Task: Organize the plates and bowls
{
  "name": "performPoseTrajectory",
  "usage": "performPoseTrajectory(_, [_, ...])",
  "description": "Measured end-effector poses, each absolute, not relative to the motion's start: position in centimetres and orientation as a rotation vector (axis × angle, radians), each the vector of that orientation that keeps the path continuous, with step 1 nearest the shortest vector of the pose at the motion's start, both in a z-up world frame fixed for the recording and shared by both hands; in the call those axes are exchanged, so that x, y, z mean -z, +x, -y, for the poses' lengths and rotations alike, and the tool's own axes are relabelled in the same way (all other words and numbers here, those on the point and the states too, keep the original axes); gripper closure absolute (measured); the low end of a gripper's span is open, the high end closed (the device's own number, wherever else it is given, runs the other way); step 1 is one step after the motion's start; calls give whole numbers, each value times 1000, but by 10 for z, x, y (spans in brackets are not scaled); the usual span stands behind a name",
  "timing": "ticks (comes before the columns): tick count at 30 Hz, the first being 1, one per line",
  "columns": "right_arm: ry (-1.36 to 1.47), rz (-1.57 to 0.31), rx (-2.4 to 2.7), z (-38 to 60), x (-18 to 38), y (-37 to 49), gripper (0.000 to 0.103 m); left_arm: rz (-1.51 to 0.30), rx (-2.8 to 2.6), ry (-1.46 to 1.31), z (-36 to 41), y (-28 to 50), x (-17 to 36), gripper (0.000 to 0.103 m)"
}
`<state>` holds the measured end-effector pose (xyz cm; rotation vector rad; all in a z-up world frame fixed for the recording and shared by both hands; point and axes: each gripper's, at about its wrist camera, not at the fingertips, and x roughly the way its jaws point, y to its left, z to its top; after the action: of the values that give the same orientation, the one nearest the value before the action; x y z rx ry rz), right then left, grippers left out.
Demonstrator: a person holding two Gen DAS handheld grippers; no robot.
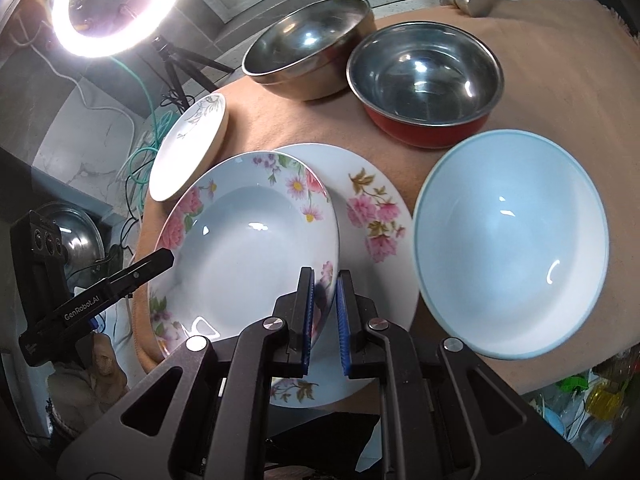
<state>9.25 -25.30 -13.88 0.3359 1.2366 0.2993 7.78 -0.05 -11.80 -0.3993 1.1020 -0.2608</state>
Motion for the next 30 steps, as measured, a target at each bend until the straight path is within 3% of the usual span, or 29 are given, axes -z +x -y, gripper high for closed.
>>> performPoseTrajectory(30, [357, -1251, -232, 270, 151, 88, 92, -1145, 300, -342, 21, 92, 133, 90])
